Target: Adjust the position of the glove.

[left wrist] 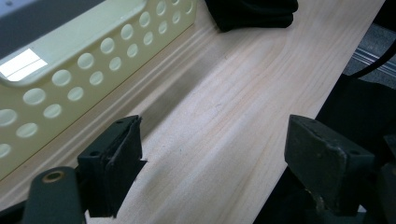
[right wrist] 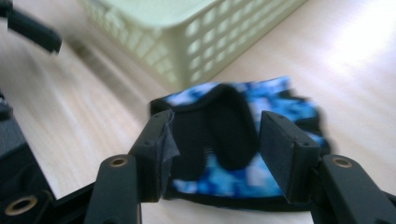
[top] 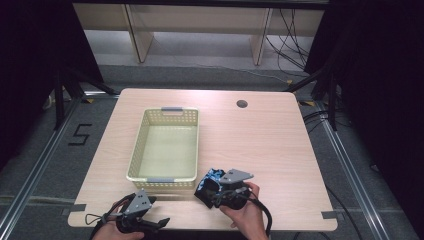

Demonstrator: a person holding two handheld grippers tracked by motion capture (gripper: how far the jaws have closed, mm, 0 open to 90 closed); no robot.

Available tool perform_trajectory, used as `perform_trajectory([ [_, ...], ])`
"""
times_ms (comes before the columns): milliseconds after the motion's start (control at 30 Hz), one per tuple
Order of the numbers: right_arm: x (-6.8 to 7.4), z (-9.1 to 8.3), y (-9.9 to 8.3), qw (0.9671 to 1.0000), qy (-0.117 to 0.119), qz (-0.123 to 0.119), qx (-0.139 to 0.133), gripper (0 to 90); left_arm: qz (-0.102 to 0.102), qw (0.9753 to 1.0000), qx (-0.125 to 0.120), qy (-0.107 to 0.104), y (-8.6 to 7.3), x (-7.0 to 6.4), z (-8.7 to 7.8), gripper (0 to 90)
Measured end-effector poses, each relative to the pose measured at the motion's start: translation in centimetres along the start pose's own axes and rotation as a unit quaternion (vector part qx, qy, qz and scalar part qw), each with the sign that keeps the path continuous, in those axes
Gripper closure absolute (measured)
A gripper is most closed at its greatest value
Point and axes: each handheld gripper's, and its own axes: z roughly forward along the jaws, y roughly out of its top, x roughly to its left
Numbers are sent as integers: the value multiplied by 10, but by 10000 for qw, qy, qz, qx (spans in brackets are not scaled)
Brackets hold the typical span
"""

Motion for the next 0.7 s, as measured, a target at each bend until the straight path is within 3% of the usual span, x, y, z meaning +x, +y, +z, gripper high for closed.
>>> perform_trajectory([
  [167,-39,-13,1,9991,-11,412,-115,472,-16,10000,43,0,0,0,1,189],
  [200,-47,-12,0,9993,-82,353,-67,472,-69,10000,-2,-32,0,-1,1,189],
  [367,-72,-3,-3,9969,147,768,3,468,-69,10000,18,-56,2,0,3,191],
  [400,-75,-3,-2,9964,218,800,175,461,-9,10000,-12,-56,2,0,3,191],
  [433,-77,1,-3,9961,251,839,97,457,17,10000,-23,-78,3,0,3,191],
  [467,-81,2,-1,9962,364,753,245,454,25,10000,0,-71,4,0,4,191],
  [533,-83,8,0,9955,457,774,288,444,-159,9998,-38,-135,4,-3,5,192],
  [567,-84,11,1,9952,505,783,283,440,-27,9999,-29,-142,5,-2,5,192],
  [633,-85,19,2,9947,556,776,395,439,-141,9998,-31,-148,4,-5,6,192],
  [667,-86,21,3,9936,614,719,613,440,-137,9998,-21,-148,4,-4,6,192],
  [700,-85,26,2,9937,631,747,542,440,-137,9998,-18,-149,4,-4,6,192],
])
